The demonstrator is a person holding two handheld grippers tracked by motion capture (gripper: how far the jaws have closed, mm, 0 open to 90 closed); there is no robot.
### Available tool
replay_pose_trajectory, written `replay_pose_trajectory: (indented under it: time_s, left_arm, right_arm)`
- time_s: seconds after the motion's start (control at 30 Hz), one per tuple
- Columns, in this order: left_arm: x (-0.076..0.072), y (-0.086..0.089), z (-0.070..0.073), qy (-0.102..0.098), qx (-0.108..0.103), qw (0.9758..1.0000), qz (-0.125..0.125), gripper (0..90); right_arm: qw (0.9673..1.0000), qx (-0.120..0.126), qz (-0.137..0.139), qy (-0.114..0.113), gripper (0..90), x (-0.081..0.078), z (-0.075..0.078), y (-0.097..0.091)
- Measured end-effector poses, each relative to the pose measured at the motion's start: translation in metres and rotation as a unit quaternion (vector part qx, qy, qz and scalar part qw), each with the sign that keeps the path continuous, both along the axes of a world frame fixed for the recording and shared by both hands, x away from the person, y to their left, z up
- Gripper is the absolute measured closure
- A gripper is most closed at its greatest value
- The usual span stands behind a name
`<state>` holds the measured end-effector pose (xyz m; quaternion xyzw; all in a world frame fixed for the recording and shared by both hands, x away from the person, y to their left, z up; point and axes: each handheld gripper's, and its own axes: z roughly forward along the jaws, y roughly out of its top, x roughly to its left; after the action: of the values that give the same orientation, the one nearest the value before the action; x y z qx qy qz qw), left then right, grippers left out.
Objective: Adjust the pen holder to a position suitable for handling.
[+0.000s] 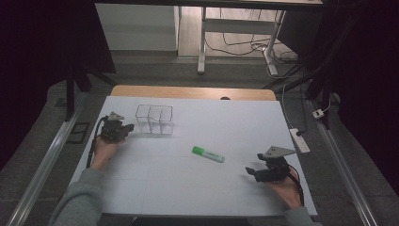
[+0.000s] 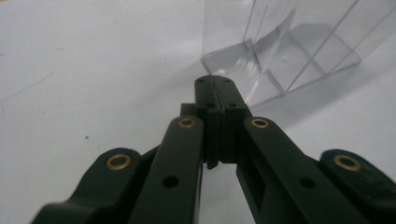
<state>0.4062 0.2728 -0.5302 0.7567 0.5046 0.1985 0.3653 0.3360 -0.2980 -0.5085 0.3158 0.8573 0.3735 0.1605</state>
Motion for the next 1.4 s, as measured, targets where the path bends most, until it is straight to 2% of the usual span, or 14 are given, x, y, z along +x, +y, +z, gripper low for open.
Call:
replay_pose_trajectory:
  time_s: [0.2, 0.3, 0.37, 0.57, 0.63, 0.8, 0.87, 1.03, 1.13, 1.4]
  left_arm:
    - [0.009, 0.000, -0.003, 0.002, -0.009, 1.0000, -0.003, 89.4]
    - [0.013, -0.001, -0.004, 0.002, -0.009, 1.0000, -0.005, 89.4]
    - [0.017, 0.000, -0.006, 0.002, -0.020, 0.9998, -0.002, 89.4]
    - [0.022, 0.000, -0.008, 0.006, -0.025, 0.9997, -0.003, 89.4]
    - [0.023, 0.000, -0.006, 0.006, -0.036, 0.9993, -0.009, 89.4]
    - [0.025, -0.004, -0.006, 0.005, -0.035, 0.9993, -0.017, 89.4]
    - [0.025, -0.006, -0.006, 0.005, -0.027, 0.9995, -0.014, 89.4]
    - [0.025, -0.006, -0.005, 0.009, -0.031, 0.9994, -0.012, 89.4]
    - [0.025, -0.008, -0.005, 0.011, -0.037, 0.9991, -0.018, 89.4]
    - [0.025, -0.022, -0.004, 0.012, -0.027, 0.9989, -0.036, 89.4]
  right_arm:
    - [1.0000, 0.000, 0.000, 0.002, 22.3, 0.000, -0.001, 0.000]
    - [1.0000, 0.001, 0.005, -0.006, 22.8, -0.002, 0.001, 0.001]
    - [0.9999, 0.002, 0.007, -0.011, 22.7, -0.002, 0.003, 0.001]
    - [1.0000, 0.001, 0.005, -0.008, 22.6, -0.002, 0.002, 0.000]
    - [1.0000, 0.001, 0.005, -0.008, 22.6, -0.002, 0.002, 0.000]
    - [1.0000, 0.001, 0.005, -0.007, 22.6, -0.002, 0.002, 0.000]
    - [1.0000, 0.000, 0.006, -0.006, 22.6, -0.002, 0.001, 0.001]
    - [1.0000, 0.001, 0.004, -0.009, 22.6, -0.002, 0.002, 0.000]
    - [1.0000, 0.001, 0.004, -0.007, 22.7, -0.002, 0.002, 0.001]
    - [1.0000, 0.000, 0.006, -0.006, 22.8, -0.002, 0.002, 0.001]
